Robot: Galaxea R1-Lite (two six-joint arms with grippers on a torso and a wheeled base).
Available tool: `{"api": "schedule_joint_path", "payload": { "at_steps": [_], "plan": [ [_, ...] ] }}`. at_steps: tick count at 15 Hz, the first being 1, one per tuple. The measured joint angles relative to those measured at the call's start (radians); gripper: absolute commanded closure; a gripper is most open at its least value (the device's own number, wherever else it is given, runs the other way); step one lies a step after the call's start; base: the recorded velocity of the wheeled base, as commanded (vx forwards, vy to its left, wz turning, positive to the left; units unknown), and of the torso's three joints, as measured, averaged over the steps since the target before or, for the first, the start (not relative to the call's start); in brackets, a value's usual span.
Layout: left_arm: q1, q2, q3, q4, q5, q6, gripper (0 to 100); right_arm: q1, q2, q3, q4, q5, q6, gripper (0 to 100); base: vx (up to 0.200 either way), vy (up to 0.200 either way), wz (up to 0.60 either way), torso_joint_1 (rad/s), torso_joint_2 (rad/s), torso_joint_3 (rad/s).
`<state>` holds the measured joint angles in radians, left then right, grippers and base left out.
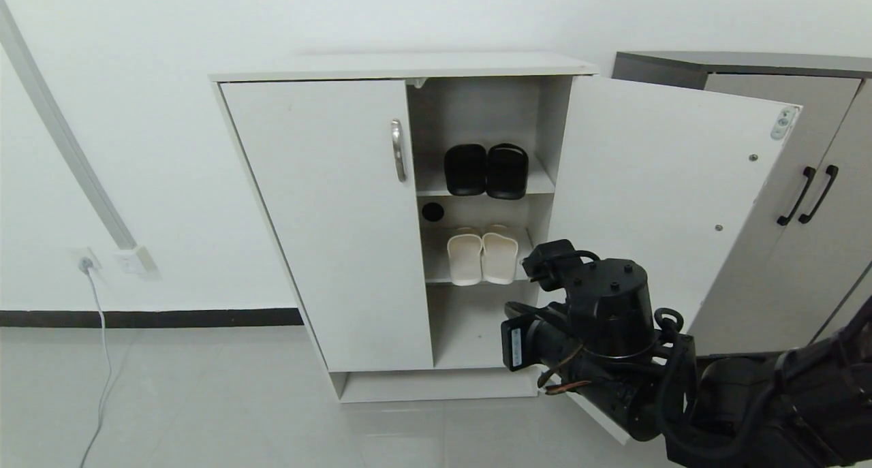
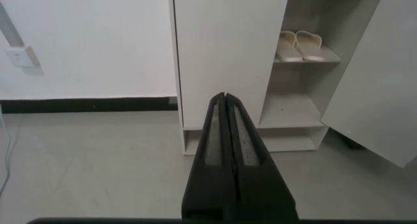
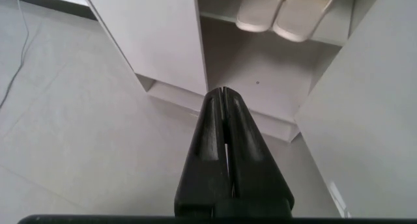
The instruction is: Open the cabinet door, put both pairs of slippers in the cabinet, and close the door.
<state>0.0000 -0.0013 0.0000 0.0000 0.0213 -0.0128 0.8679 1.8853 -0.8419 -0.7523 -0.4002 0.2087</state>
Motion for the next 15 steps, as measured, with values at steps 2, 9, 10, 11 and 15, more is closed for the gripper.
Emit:
{"api": "schedule_joint_path", "payload": {
  "at_steps": [2,9,10,11,15],
  "plan": [
    [0.000,0.000,0.000,-0.001,0.000,0.000,100,-0.003,0.000,0.000,0.001,0.000,0.000,100,0.000,0.000,0.00,0.000,-0.16,-0.249],
    [0.000,0.000,0.000,0.000,0.000,0.000,100,-0.013,0.003,0.001,0.001,0.000,0.000,100,0.000,0.000,0.00,0.064,-0.45,-0.358],
    [0.000,0.000,0.000,0.000,0.000,0.000,100,-0.013,0.003,0.004,0.000,0.000,0.000,100,0.000,0.000,0.00,0.129,-0.46,-0.339],
    [0.000,0.000,0.000,0.000,0.000,0.000,100,-0.012,0.003,0.004,-0.001,0.000,0.000,100,0.000,0.000,0.00,0.124,-0.47,-0.339],
    [0.000,0.000,0.000,0.000,0.000,0.000,100,-0.012,0.003,0.007,0.001,0.000,0.000,100,0.000,0.000,0.00,0.145,-0.47,-0.333]
  ]
}}
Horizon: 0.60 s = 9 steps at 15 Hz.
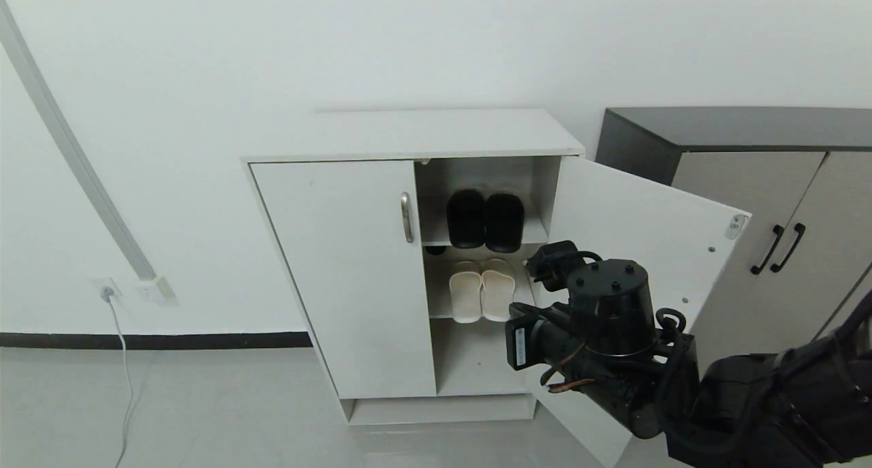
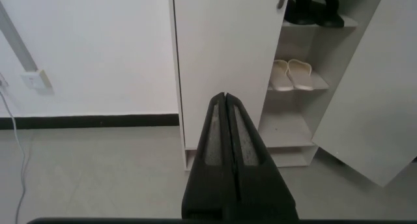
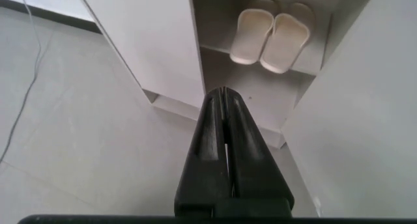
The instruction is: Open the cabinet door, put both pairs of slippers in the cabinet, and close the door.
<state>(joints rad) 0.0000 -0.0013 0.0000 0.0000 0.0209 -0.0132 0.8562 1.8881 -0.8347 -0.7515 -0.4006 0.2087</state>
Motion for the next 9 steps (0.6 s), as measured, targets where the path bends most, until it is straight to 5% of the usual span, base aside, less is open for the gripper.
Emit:
{"api": "schedule_joint_path", "payload": {
  "at_steps": [9],
  "plan": [
    [0.000,0.000,0.000,0.000,0.000,0.000,100,0.006,-0.004,0.008,-0.001,0.000,-0.001,100,0.000,0.000,0.00,0.185,-0.50,-0.316]
  ]
}}
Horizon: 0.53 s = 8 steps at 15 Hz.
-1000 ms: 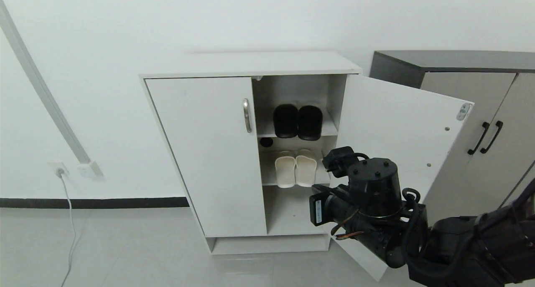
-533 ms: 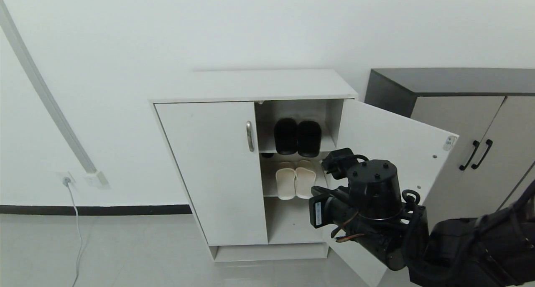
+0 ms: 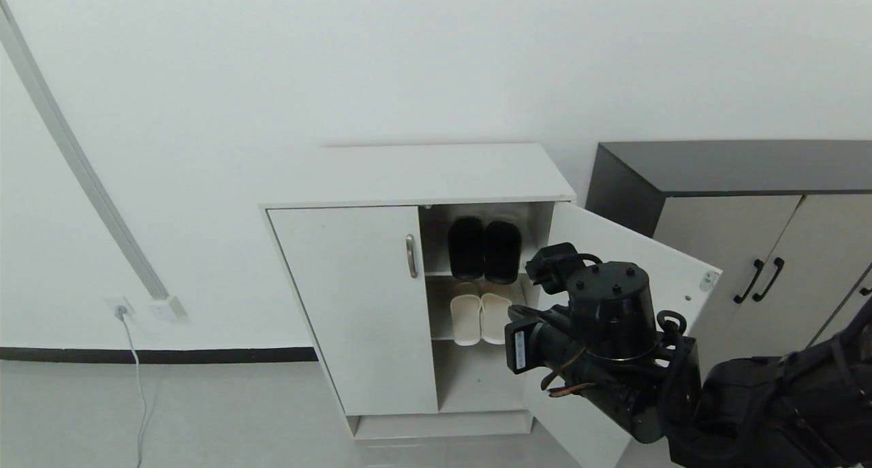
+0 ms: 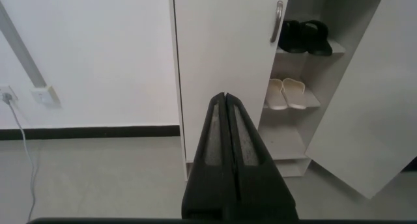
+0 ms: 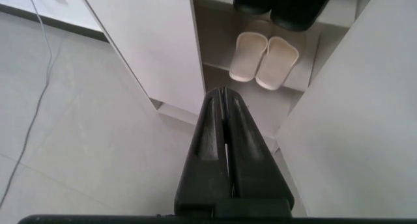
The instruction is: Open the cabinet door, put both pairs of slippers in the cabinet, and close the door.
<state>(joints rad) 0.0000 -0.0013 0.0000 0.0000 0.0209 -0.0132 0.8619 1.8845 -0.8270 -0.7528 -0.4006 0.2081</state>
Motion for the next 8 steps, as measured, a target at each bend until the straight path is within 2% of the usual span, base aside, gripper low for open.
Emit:
{"api": "schedule_joint_path", "payload": {
  "at_steps": [8],
  "plan": [
    [0.000,0.000,0.000,0.000,0.000,0.000,100,0.003,-0.001,0.001,0.000,0.000,0.000,100,0.000,0.000,0.00,0.239,-0.57,-0.326]
  ]
}}
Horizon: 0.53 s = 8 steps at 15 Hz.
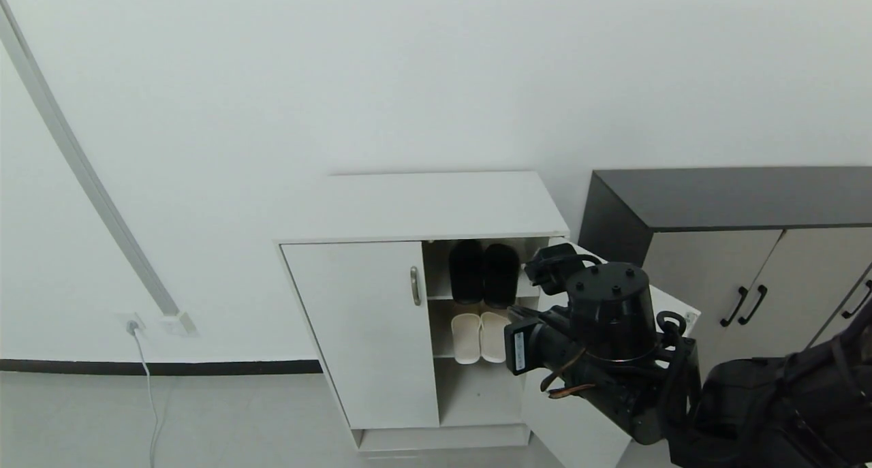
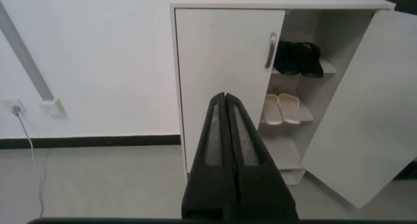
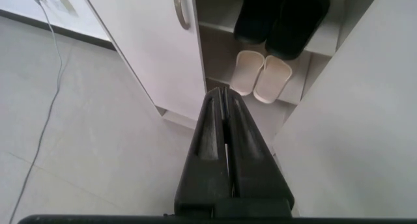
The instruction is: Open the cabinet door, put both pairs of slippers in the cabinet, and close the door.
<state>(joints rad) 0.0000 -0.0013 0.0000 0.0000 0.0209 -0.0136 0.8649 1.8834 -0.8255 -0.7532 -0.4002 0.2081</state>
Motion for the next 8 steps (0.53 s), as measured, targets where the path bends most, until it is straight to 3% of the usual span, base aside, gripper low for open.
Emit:
{"api": "schedule_joint_path", "payload": {
  "at_steps": [2,8],
  "plan": [
    [0.000,0.000,0.000,0.000,0.000,0.000,100,0.000,0.000,0.006,-0.001,0.000,-0.006,100,0.000,0.000,0.00,0.188,-0.46,-0.227],
    [0.000,0.000,0.000,0.000,0.000,-0.002,100,0.000,-0.002,0.018,-0.008,0.001,-0.019,100,0.000,0.000,0.00,0.006,-0.01,-0.008]
  ]
}}
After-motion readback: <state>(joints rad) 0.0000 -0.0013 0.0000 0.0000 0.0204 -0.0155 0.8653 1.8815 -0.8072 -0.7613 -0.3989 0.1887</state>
